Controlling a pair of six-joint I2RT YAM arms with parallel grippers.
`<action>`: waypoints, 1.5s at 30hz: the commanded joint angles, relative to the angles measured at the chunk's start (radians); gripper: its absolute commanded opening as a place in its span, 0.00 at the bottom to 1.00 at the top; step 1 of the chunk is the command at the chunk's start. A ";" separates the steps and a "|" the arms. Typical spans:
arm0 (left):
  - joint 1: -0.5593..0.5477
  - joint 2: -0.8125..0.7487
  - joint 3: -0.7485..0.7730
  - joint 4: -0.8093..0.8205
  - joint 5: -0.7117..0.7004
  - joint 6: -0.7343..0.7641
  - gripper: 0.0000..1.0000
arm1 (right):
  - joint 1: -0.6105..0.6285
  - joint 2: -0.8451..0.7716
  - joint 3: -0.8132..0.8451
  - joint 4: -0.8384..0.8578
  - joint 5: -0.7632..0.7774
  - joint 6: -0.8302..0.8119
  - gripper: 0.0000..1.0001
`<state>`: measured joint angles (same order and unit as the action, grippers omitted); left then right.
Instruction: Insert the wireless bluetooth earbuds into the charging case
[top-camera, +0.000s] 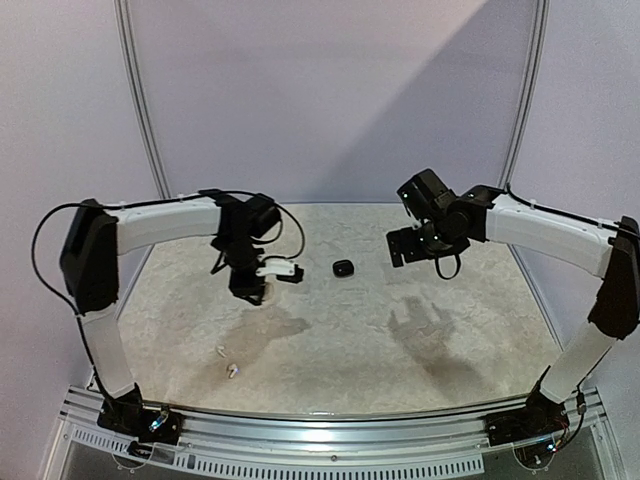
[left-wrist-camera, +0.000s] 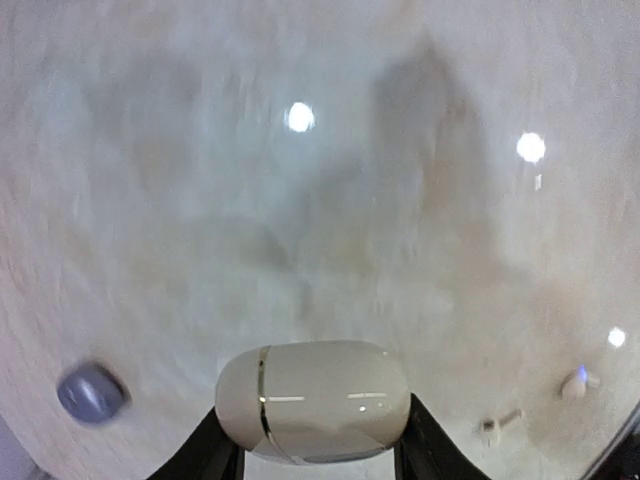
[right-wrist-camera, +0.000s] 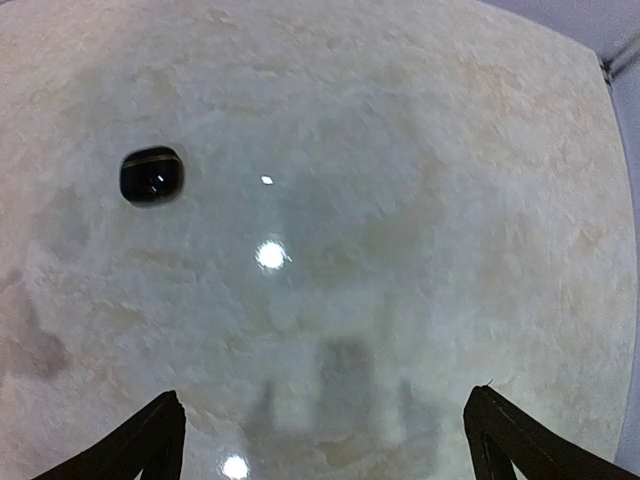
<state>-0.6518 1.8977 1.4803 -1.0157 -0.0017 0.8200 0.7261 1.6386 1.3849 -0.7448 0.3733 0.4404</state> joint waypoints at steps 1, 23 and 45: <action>-0.132 0.172 0.127 0.013 0.075 0.026 0.04 | -0.002 -0.145 -0.114 -0.142 0.041 0.188 0.99; -0.311 0.156 0.107 -0.059 0.022 0.064 0.99 | -0.001 -0.504 -0.392 -0.038 -0.131 0.024 0.99; -0.061 -0.091 -0.095 -0.192 -0.019 0.118 0.99 | -0.002 -0.304 -0.300 0.198 -0.576 -0.564 0.99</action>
<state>-0.7547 1.8542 1.4246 -1.2167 -0.0338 0.9573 0.7261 1.3010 1.0557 -0.6422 -0.0753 0.0559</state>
